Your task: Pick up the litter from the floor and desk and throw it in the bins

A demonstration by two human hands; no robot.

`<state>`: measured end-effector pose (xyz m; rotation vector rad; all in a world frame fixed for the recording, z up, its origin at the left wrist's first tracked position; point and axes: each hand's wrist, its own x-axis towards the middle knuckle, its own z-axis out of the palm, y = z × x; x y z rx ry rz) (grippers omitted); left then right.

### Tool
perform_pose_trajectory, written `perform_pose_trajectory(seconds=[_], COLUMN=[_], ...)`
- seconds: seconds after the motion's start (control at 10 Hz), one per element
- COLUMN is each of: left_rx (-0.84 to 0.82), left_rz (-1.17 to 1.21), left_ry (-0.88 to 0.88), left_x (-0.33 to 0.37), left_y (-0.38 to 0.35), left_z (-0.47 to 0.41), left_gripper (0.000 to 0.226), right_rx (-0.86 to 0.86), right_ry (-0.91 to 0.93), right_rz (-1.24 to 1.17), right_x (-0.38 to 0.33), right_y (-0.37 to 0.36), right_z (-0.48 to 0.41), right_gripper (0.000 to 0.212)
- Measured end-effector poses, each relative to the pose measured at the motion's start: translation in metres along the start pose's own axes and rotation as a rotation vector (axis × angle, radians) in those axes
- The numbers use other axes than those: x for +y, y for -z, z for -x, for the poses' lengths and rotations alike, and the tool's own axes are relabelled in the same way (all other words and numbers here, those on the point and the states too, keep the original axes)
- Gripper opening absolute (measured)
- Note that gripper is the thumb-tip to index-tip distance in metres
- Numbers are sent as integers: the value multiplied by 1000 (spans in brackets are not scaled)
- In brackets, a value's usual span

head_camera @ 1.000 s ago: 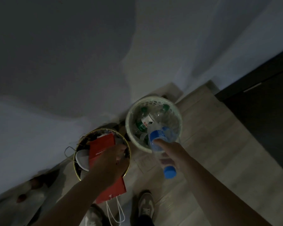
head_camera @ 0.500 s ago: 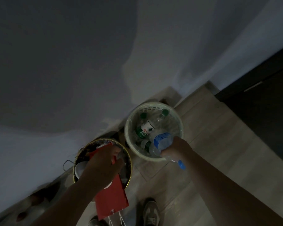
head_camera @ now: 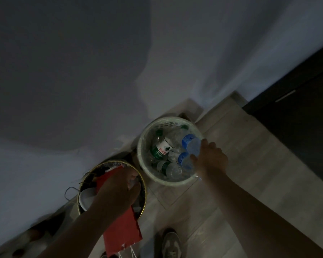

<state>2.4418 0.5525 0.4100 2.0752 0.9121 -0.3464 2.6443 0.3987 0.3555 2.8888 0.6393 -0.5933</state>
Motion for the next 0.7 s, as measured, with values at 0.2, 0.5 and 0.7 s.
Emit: perform_pose_trajectory(seconds=[0.2, 0.5, 0.7], left_rx=[16, 39, 74], left_rz=[-13, -76, 7], left_ry=[-5, -7, -16], left_x=[-2, 13, 60], left_y=[-1, 20, 73], left_z=[-5, 4, 50], left_gripper=[25, 29, 19], right_rx=[-307, -207, -103], right_ry=[-267, -163, -96], right_rz=[-523, -586, -699], right_x=[3, -3, -1], right_y=[-15, 7, 71], right_z=[-5, 26, 89], right_gripper=[69, 64, 57])
